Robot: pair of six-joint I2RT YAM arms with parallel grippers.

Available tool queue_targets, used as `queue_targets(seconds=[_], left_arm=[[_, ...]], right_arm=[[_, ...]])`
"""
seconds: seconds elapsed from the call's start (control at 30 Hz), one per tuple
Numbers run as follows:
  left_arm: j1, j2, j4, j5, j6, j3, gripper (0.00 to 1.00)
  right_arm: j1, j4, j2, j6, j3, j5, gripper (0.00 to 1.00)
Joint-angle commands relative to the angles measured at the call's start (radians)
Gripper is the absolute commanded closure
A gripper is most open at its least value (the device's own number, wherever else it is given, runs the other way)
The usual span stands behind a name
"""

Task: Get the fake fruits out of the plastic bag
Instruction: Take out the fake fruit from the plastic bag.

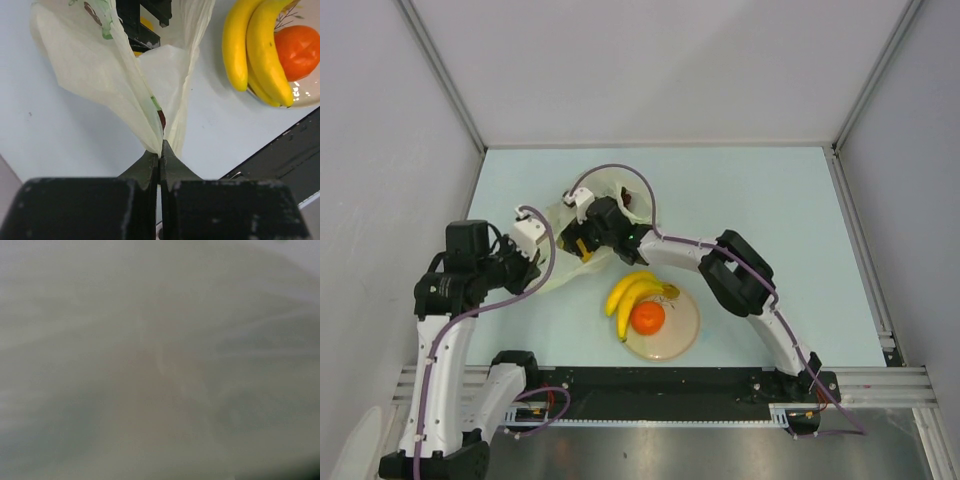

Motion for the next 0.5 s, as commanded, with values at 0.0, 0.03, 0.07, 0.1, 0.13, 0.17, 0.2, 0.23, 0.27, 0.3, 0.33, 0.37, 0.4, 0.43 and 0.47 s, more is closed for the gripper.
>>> queue_targets(seconds=[0.0,0.03,0.07,0.1,0.13,0.17,0.2,0.23,0.27,0.3,0.33,0.37,0.4,0.43,0.47], left_arm=[[0.003,-0.052,0.001,-0.042,0.056,0.008,1.0],[0.003,-0.055,0.008,-0.05,0.052,0.005,1.0],[0.003,-0.062,0.014,-0.053,0.049,-0.006,1.0],[0.005,-0.065,0.026,-0.058,0.045,-0.012,1.0],[0.003,-0.068,0.032,-0.062,0.042,-0.018,1.0],[0.005,-0.068,0.041,-0.065,0.036,-0.029,1.0],[0.005,-0.072,0.057,-0.065,0.033,-0.035,1.0],[0.005,-0.072,0.066,-0.065,0.029,-0.041,1.0],[0.005,-0.073,0.075,-0.064,0.021,-0.055,1.0],[0.003,-0.073,0.095,-0.062,0.018,-0.063,1.0],[0.003,-0.073,0.107,-0.065,0.015,-0.081,1.0],[0.003,-0.076,0.133,-0.067,0.004,-0.092,1.0],[0.005,-0.076,0.147,-0.069,-0.001,-0.102,1.0],[0.005,-0.078,0.158,-0.067,0.004,-0.122,1.0],[0.005,-0.076,0.188,-0.076,-0.002,-0.133,1.0]], right_arm=[[0.007,0.006,0.057,-0.051,0.052,0.103,0.08],[0.009,0.008,0.069,-0.057,0.048,0.102,0.08],[0.009,0.011,0.07,-0.065,0.043,0.096,0.08],[0.009,0.014,0.072,-0.068,0.034,0.084,0.1],[0.006,0.015,0.072,-0.097,0.031,0.059,0.18],[0.003,0.015,0.066,-0.104,0.026,0.05,0.23],[-0.002,0.023,0.06,-0.111,0.022,0.027,0.27],[-0.005,0.023,0.051,-0.12,0.021,0.01,0.38],[-0.017,0.023,0.025,-0.13,0.023,-0.01,0.41],[-0.022,0.023,0.011,-0.141,0.022,-0.053,0.48],[-0.027,0.022,-0.009,-0.158,0.021,-0.077,0.5],[-0.037,0.014,-0.046,-0.163,0.02,-0.126,0.53],[-0.043,0.006,-0.07,-0.166,0.017,-0.148,0.57],[-0.048,0.0,-0.092,-0.178,0.014,-0.171,0.59],[-0.056,-0.024,-0.141,-0.186,0.009,-0.229,0.6]])
